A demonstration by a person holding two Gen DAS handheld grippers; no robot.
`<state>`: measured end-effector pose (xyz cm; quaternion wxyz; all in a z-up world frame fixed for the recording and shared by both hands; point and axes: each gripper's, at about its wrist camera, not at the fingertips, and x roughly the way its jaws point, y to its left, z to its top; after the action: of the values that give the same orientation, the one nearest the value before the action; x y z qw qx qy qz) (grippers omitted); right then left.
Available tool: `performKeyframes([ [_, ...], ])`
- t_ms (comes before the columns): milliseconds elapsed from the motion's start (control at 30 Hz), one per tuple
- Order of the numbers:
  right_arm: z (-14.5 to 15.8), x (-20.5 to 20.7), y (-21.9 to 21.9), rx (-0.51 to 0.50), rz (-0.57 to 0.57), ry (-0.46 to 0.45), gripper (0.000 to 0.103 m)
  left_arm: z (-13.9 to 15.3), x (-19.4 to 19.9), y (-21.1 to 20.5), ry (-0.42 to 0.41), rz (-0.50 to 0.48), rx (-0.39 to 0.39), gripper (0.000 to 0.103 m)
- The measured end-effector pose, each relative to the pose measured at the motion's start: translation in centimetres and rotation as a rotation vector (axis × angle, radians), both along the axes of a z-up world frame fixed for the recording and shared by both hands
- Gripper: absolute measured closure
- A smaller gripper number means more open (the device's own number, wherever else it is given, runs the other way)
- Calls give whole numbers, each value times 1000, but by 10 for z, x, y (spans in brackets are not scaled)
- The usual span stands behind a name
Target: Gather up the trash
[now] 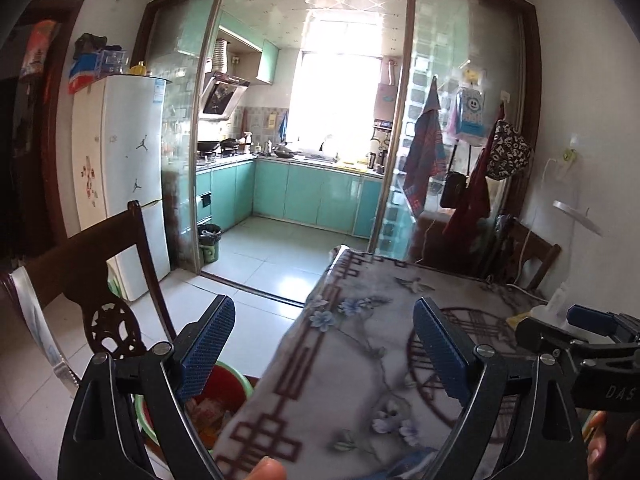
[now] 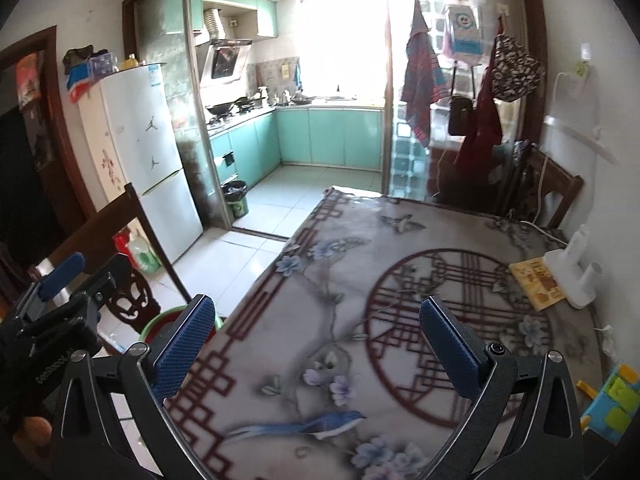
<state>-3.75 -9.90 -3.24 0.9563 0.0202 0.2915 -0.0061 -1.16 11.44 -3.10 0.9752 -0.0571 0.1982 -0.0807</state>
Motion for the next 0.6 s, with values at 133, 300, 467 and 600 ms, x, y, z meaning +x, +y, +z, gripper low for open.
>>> performKeyframes([
  [133, 1, -8, -15, 7, -13, -13, 1, 9, -16, -16, -46, 68, 31, 12],
  [300, 2, -16, -27, 15, -14, -26, 1, 12, -23, -23, -38, 71, 20, 12],
  [467, 3, -19, -31, 17, -4, -32, 1, 12, -24, -26, -22, 57, 20, 12],
  [600, 2, -19, -34, 20, -11, -31, 1, 11, -22, -28, -17, 52, 19, 12],
])
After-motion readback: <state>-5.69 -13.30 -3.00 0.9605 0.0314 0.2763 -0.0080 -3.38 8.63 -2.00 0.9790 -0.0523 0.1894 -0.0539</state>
